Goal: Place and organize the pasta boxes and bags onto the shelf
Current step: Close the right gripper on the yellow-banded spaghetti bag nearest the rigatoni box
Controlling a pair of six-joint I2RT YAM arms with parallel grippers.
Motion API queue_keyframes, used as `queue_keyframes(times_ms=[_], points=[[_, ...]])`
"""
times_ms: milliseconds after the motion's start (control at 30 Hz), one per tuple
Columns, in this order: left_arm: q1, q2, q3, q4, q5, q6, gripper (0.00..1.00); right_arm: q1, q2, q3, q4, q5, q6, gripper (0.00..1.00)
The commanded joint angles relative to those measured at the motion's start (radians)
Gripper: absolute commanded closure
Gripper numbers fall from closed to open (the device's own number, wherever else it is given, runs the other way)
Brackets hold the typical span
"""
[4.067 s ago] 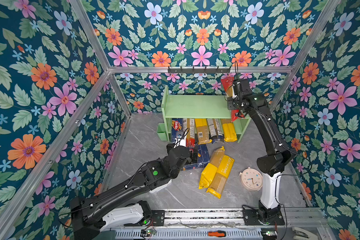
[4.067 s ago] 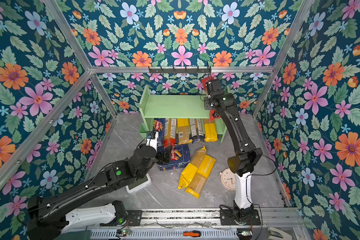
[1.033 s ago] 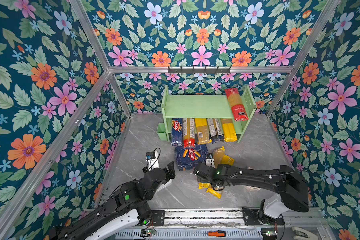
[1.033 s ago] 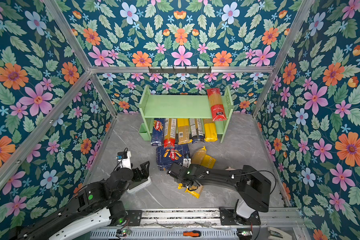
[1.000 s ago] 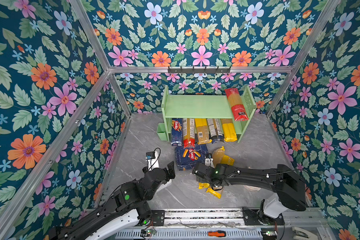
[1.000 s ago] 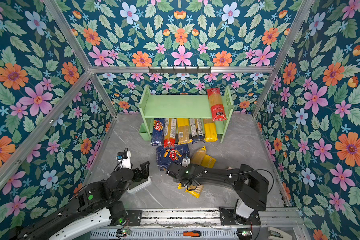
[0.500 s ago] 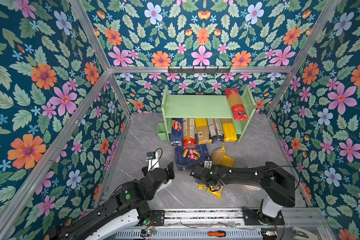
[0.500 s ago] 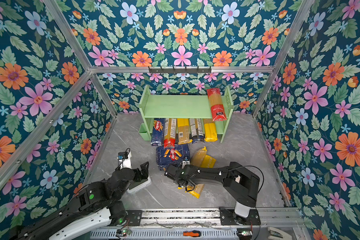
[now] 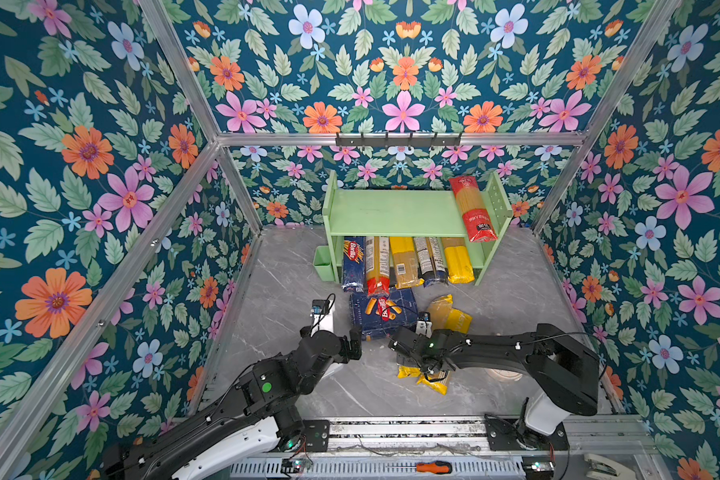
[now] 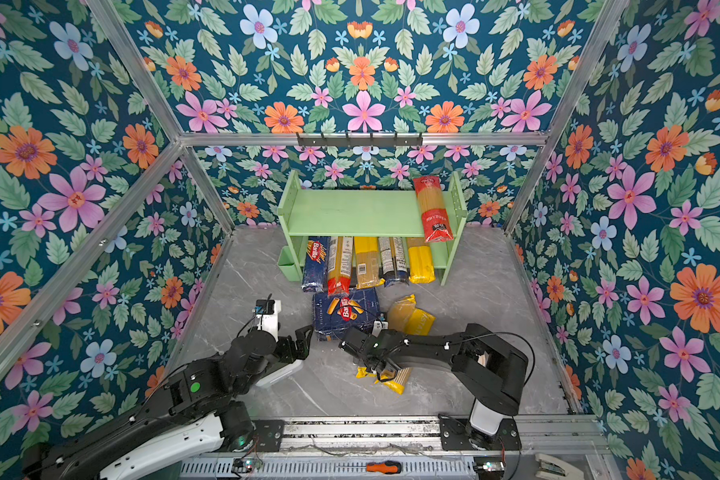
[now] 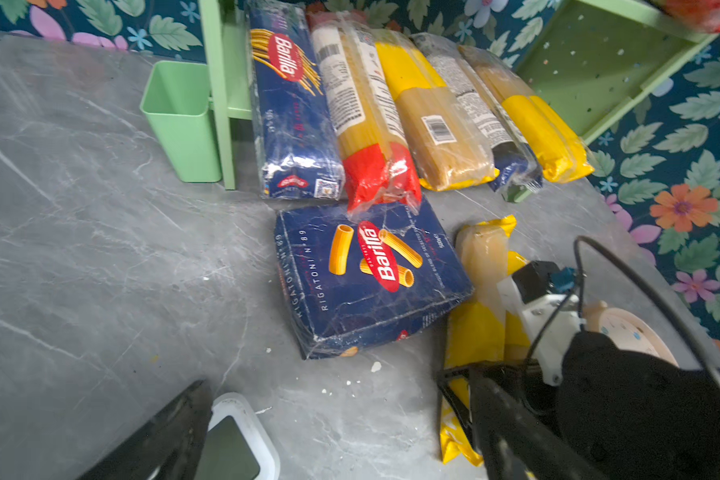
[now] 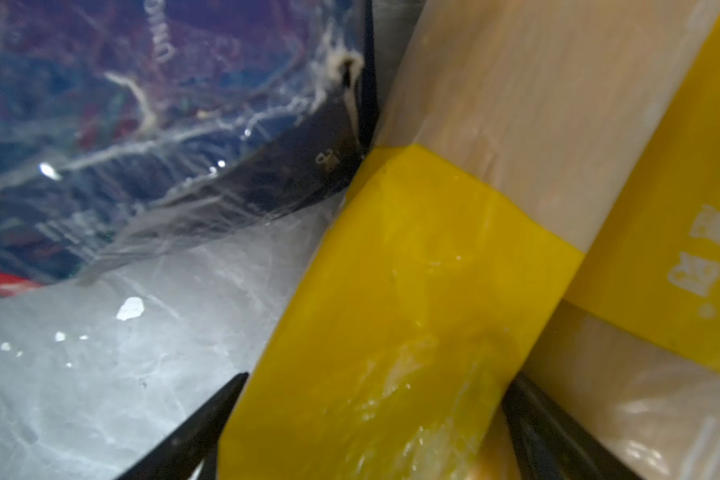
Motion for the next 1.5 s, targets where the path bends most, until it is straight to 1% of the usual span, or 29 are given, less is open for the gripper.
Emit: queue_keyframes(times_ms=[0, 67, 200, 467, 600, 733, 833, 967, 1200, 1400, 1467], points=[[0.002, 0.027, 0.01, 0.069, 0.094, 0.07, 0.0, -0.003, 0.021, 0.003, -0.096, -0.014, 0.03, 0.06], [0.001, 0.044, 0.012, 0.087, 0.118, 0.084, 0.0, -0.004, 0.023, 0.002, -0.099, -0.013, 0.032, 0.06], [0.002, 0.057, 0.014, 0.104, 0.124, 0.093, 0.0, -0.003, 0.045, 0.012, -0.106, -0.016, 0.032, 0.06], [0.001, 0.03, 0.017, 0.082, 0.1, 0.099, 0.0, 0.02, 0.09, 0.025, -0.078, -0.044, 0.044, 0.07], [0.001, 0.012, 0.023, 0.061, 0.085, 0.098, 0.0, 0.019, 0.1, 0.024, -0.066, -0.054, 0.042, 0.1], [0.002, -0.007, 0.025, 0.033, 0.07, 0.097, 0.0, 0.026, 0.094, 0.015, -0.058, -0.054, 0.05, 0.16], [0.001, -0.031, 0.019, 0.027, 0.064, 0.092, 0.0, 0.03, 0.1, 0.011, -0.061, -0.055, 0.059, 0.28], [0.002, -0.048, 0.016, 0.023, 0.058, 0.091, 0.0, 0.04, 0.099, -0.007, -0.042, -0.066, 0.063, 0.33], [0.002, -0.065, 0.016, 0.01, 0.061, 0.087, 0.0, 0.05, 0.058, -0.044, -0.063, -0.045, 0.094, 0.47], [0.002, -0.066, 0.017, 0.007, 0.054, 0.087, 0.0, 0.052, 0.011, -0.053, -0.1, -0.022, 0.096, 0.52], [0.001, -0.062, 0.018, 0.008, 0.052, 0.087, 0.0, 0.051, -0.001, -0.052, -0.113, -0.013, 0.094, 0.55]])
